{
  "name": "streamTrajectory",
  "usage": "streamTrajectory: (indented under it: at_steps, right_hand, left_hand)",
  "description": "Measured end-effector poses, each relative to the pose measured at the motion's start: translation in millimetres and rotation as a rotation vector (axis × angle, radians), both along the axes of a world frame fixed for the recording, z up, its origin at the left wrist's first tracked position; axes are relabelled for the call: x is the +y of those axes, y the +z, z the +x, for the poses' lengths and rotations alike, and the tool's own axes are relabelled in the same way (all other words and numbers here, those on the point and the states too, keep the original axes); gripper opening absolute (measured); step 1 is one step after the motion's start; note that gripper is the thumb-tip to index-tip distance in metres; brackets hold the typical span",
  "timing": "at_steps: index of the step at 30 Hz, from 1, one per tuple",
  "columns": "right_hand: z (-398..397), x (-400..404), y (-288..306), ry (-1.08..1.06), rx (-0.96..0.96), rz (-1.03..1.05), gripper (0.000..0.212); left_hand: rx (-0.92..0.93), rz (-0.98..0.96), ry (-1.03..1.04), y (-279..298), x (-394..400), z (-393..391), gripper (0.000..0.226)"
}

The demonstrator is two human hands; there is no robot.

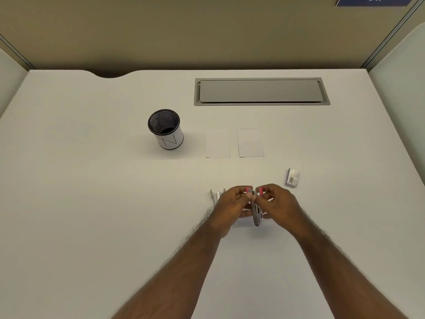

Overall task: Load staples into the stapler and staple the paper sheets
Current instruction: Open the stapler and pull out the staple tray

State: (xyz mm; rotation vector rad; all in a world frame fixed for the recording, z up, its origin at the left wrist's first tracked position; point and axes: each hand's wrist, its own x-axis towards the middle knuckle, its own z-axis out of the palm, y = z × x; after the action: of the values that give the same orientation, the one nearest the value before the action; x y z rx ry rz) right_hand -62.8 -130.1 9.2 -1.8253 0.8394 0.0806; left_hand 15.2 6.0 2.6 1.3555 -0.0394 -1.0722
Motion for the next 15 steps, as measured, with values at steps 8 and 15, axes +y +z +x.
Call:
streamTrajectory:
  at_steps: [8, 15]
  right_hand:
    - [0.7, -6.9, 28.8, 0.059, -0.034, 0.058, 0.011]
    - [0.6, -7.5, 37.2, 0.098, -0.052, 0.101, 0.007]
  left_hand:
    - [0.074, -0.086, -0.027, 15.0, 4.0, -0.4, 0.024]
    - [0.068, -0.079, -0.06, 22.1, 5.1, 7.5, 0.02]
